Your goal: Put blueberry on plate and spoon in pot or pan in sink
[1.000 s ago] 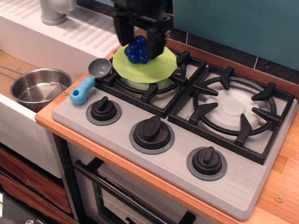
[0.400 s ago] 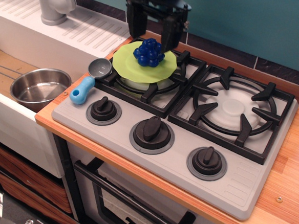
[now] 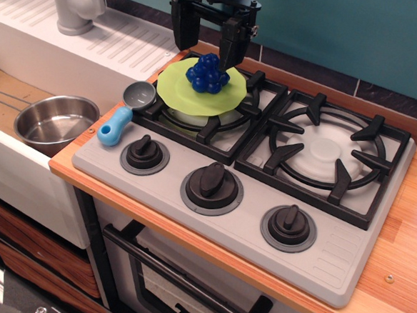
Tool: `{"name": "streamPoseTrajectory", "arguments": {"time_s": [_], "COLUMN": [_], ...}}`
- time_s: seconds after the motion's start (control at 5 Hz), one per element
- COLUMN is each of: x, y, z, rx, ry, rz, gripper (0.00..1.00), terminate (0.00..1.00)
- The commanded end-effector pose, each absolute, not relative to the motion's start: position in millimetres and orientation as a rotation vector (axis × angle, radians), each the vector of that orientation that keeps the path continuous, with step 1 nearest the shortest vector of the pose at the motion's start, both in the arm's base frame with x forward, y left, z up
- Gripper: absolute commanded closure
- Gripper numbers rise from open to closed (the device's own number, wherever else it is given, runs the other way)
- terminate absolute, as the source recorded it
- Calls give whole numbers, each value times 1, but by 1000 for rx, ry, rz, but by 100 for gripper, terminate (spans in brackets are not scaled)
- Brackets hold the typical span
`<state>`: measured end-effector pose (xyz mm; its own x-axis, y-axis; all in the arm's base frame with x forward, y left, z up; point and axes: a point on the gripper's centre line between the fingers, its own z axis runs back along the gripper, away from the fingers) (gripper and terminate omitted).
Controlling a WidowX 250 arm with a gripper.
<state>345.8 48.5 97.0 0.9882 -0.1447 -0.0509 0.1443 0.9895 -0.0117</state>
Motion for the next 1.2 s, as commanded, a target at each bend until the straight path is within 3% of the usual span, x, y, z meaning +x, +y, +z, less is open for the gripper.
{"name": "streamPoseTrajectory", "arguments": {"time_s": [0.0, 0.2, 0.4, 1.0], "x": [353, 318, 299, 289], "y": [49, 63, 69, 91], "z": [131, 129, 128, 104], "rx": [18, 17, 76, 88], "ry": [-50, -74, -83, -186], "rz": [-147, -150, -146, -175], "gripper": [0, 0, 0, 0], "terminate": [0, 0, 0, 0]}}
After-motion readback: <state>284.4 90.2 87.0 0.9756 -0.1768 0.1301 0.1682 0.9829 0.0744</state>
